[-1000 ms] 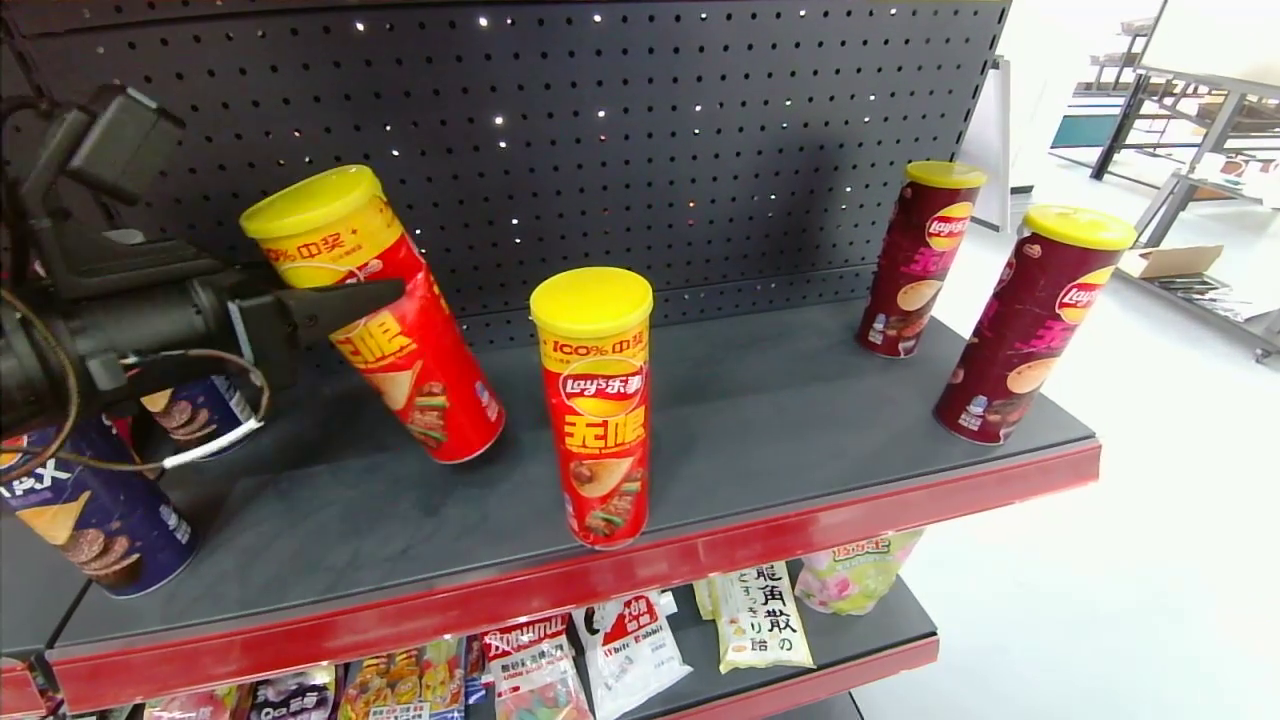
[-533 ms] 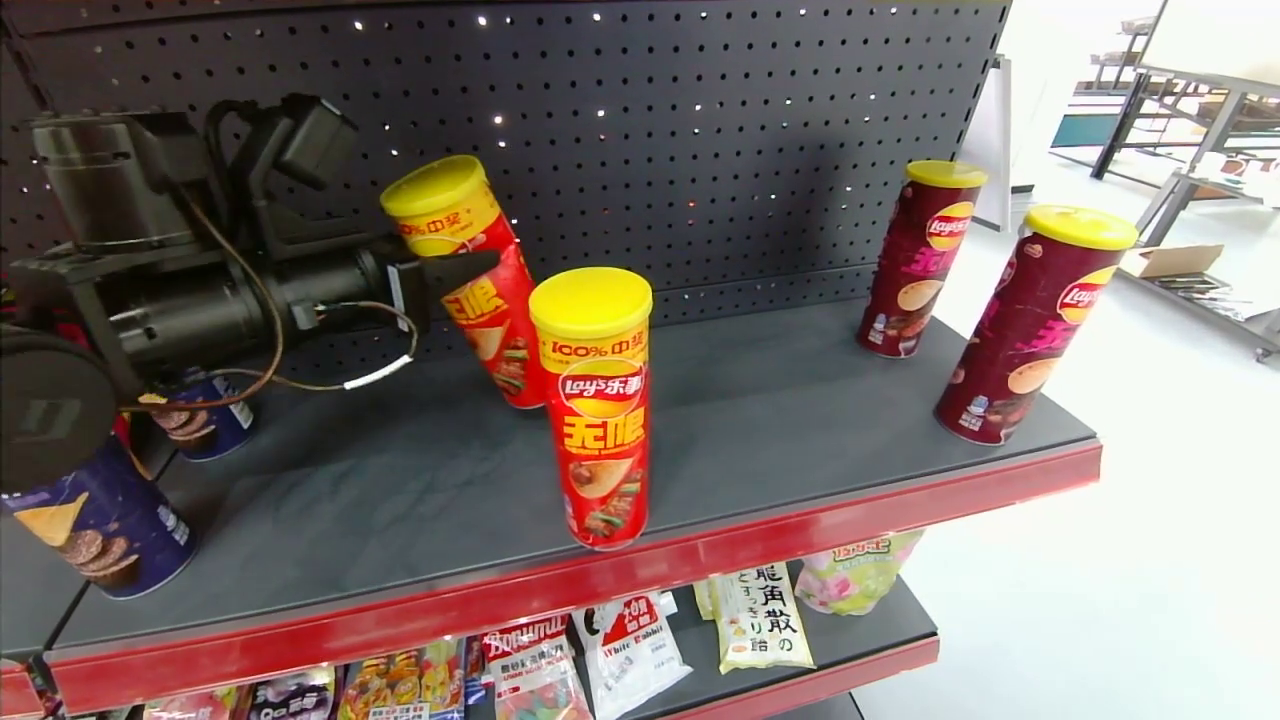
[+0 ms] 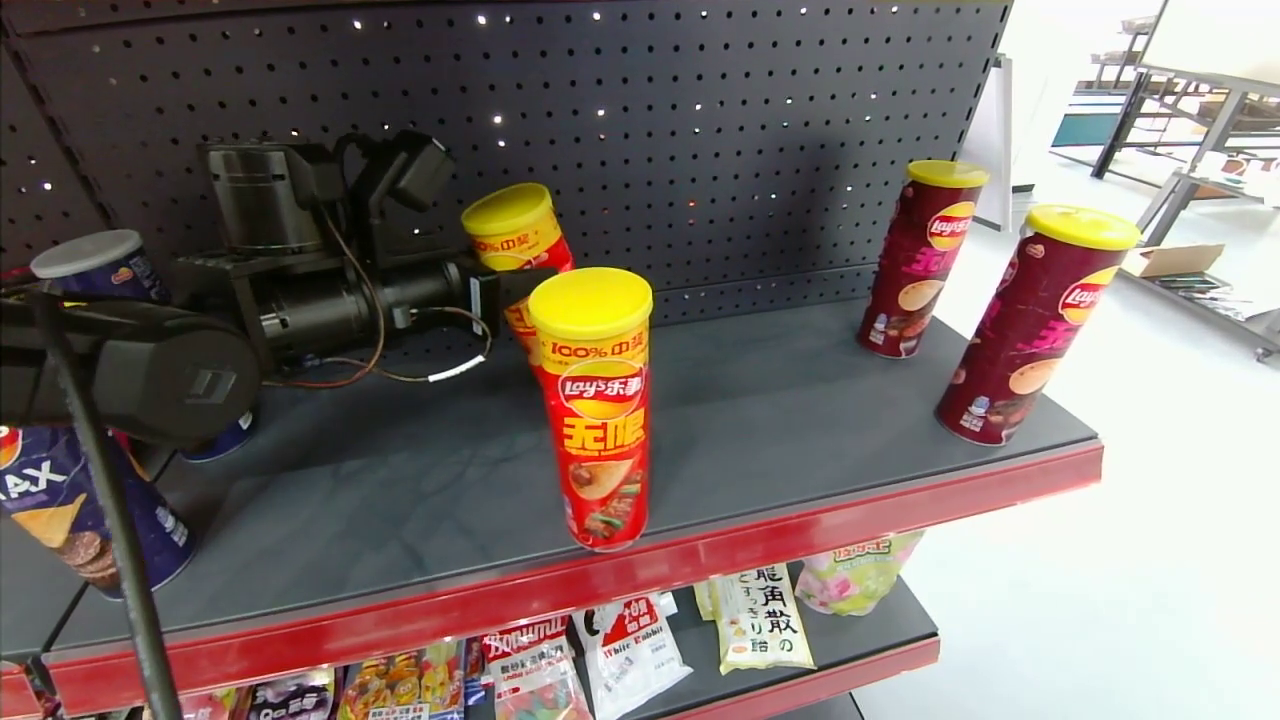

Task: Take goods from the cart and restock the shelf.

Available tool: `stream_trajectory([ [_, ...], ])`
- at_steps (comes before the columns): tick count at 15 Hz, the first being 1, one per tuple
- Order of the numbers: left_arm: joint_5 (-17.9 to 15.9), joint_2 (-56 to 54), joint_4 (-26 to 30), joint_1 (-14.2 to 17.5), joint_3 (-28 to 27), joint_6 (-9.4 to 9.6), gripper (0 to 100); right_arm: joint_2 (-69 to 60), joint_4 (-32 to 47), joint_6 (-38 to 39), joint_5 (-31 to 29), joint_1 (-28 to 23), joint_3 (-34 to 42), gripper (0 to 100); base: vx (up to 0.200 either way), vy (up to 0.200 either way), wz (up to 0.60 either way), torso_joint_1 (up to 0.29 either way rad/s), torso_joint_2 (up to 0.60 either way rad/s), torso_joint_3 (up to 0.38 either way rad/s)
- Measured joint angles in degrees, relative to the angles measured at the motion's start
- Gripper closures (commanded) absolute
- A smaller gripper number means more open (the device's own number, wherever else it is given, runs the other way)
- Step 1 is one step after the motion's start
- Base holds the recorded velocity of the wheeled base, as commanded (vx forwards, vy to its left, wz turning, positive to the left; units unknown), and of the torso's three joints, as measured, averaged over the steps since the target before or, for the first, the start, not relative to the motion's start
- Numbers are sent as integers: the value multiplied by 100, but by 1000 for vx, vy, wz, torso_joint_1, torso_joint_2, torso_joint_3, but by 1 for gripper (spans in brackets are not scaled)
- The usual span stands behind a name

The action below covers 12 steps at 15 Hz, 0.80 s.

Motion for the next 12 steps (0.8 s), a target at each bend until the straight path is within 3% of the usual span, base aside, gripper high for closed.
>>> stream_trajectory([
  [5, -20, 205, 173, -49, -257, 200, 100, 0, 0, 0, 0, 0, 0, 0, 0, 0, 0, 0, 0, 0],
  [12, -30, 271, 351, -112, -375, 246, 100, 0, 2, 0, 1, 0, 0, 0, 0, 0, 0, 0, 0, 0],
])
